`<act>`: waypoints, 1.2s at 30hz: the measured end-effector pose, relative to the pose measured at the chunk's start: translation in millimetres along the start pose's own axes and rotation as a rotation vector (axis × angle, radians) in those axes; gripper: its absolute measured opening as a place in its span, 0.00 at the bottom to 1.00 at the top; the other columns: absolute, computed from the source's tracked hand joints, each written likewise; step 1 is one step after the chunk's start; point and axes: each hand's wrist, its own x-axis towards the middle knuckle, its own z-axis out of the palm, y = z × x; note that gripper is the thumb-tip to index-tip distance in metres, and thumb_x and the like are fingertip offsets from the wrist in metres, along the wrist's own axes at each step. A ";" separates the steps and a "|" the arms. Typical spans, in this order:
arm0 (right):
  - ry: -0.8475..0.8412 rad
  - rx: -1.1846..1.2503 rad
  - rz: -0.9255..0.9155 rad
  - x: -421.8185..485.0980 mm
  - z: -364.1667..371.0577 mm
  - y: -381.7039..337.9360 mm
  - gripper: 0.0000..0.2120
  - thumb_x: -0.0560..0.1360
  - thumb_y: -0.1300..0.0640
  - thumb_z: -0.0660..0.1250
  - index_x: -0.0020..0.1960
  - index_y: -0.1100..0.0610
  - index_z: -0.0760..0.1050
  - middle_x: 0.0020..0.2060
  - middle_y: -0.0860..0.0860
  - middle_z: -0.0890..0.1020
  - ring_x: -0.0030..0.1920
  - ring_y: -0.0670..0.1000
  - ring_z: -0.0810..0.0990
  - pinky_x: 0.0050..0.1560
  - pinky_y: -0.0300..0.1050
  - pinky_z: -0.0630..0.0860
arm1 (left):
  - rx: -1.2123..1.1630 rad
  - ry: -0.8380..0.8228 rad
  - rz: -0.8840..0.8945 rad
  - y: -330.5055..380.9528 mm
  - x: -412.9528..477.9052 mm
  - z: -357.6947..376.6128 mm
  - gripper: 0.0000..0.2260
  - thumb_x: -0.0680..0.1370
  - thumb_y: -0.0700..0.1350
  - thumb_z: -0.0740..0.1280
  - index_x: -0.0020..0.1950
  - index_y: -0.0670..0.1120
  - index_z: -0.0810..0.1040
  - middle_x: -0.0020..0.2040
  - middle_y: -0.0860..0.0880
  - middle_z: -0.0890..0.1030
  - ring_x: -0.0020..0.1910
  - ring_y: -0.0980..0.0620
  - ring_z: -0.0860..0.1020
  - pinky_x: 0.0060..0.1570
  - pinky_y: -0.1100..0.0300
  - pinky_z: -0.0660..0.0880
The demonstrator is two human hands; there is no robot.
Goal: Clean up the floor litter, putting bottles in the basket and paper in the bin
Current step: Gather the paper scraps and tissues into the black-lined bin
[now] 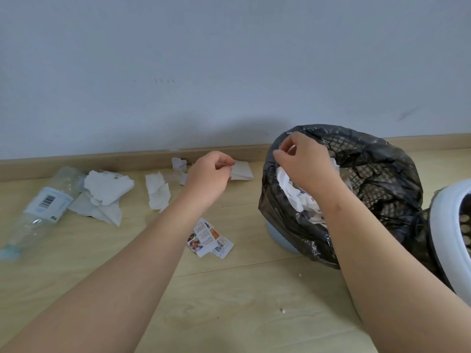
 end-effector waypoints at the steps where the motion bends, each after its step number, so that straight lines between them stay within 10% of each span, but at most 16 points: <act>1: 0.013 0.040 -0.023 -0.7 2.3 -8.4 0.04 0.76 0.55 0.62 0.47 0.56 0.73 0.35 0.47 0.75 0.35 0.46 0.73 0.36 0.40 0.72 | 0.002 0.009 -0.010 -2.3 0.5 -4.8 0.10 0.78 0.39 0.60 0.45 0.55 0.75 0.46 0.51 0.81 0.50 0.49 0.80 0.52 0.51 0.76; 7: -0.119 0.080 -0.124 -10.0 46.9 -40.4 0.06 0.78 0.54 0.62 0.47 0.56 0.73 0.34 0.48 0.77 0.33 0.48 0.76 0.33 0.39 0.74 | 0.094 0.069 -0.071 -35.8 5.4 -41.6 0.12 0.78 0.39 0.60 0.43 0.55 0.75 0.48 0.50 0.81 0.48 0.48 0.80 0.49 0.51 0.76; 12: -0.412 -0.085 -0.014 -19.7 109.3 -18.0 0.12 0.77 0.54 0.61 0.60 0.55 0.72 0.51 0.54 0.78 0.46 0.54 0.79 0.46 0.52 0.80 | 0.420 0.056 -0.087 -93.1 -0.9 -62.0 0.13 0.79 0.39 0.58 0.60 0.49 0.76 0.61 0.50 0.77 0.57 0.50 0.76 0.49 0.58 0.72; 23: -0.739 -0.326 0.078 -68.0 202.4 24.1 0.30 0.77 0.53 0.59 0.75 0.39 0.52 0.77 0.48 0.44 0.72 0.59 0.55 0.67 0.54 0.63 | 0.700 -0.235 -0.253 -183.2 -24.4 -59.0 0.31 0.74 0.39 0.62 0.73 0.59 0.58 0.76 0.49 0.49 0.71 0.41 0.60 0.63 0.48 0.69; 36: -0.606 -0.434 0.146 -62.6 217.4 30.6 0.22 0.75 0.47 0.66 0.66 0.48 0.63 0.63 0.52 0.64 0.62 0.56 0.63 0.55 0.52 0.70 | 0.624 -0.146 -0.207 -202.4 -26.0 -33.9 0.14 0.77 0.40 0.62 0.62 0.49 0.73 0.57 0.47 0.73 0.57 0.44 0.72 0.53 0.58 0.67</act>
